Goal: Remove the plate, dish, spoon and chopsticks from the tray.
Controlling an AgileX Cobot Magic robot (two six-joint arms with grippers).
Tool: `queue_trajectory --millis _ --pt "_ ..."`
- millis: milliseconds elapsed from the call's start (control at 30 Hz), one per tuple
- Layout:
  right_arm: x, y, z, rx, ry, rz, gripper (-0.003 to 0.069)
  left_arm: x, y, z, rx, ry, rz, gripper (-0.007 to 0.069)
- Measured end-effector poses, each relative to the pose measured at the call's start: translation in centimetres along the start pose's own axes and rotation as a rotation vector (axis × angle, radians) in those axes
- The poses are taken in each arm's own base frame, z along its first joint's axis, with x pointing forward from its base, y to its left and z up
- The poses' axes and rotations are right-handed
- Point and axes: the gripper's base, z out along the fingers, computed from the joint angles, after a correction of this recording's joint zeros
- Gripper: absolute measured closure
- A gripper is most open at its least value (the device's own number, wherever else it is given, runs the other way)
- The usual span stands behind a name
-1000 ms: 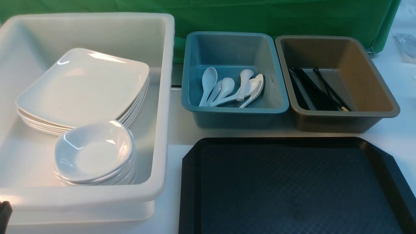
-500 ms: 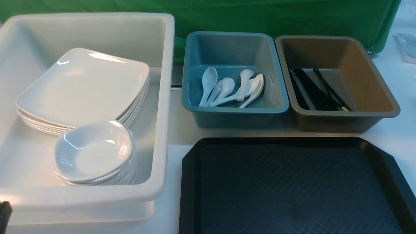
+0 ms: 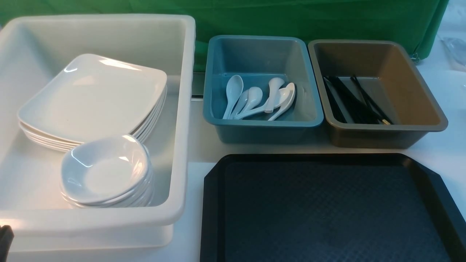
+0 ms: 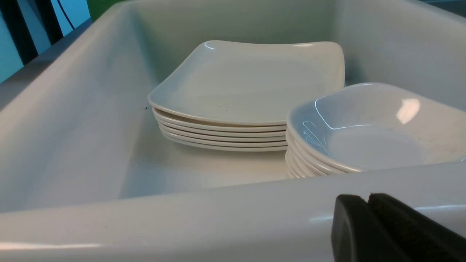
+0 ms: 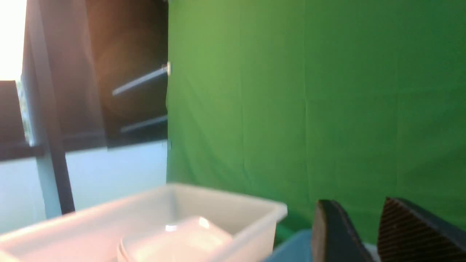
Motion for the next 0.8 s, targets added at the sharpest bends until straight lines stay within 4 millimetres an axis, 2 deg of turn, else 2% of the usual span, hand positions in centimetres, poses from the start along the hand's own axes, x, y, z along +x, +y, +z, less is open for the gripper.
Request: queue_trajectory --millis 167,233,300,333,400,433,567,800 --pt "2.9 -0.8 0.2 0.172 0.136 -0.039 0.0422 0.0 0.0 0.0 0.000 0.000 0.000 0.0589" --pt "5.4 -1.7 0.0 0.308 0.219 -0.074 0.0422 0.0 0.0 0.0 0.000 0.000 0.000 0.0589" --pt "6.9 -2.3 -0.2 0.393 0.269 -0.092 0.0422 0.0 0.0 0.0 0.000 0.000 0.000 0.0589" --pt "8.9 -2.8 -0.6 0.465 0.323 -0.096 0.0422 0.0 0.0 0.0 0.000 0.000 0.000 0.0589" --pt "10.2 -3.1 -1.0 0.504 0.360 -0.093 0.0422 0.0 0.0 0.0 0.000 0.000 0.000 0.0589" --pt "12.5 -3.4 -1.7 0.551 0.419 -0.087 0.0422 0.0 0.0 0.0 0.000 0.000 0.000 0.0589" --pt "16.1 -3.4 -3.3 0.606 0.549 -0.053 0.0422 0.0 0.0 0.0 0.000 0.000 0.000 0.0589" --pt "16.5 -3.2 -3.8 0.596 0.578 -0.101 0.0422 0.0 0.0 0.0 -0.001 -0.002 0.000 0.0589"
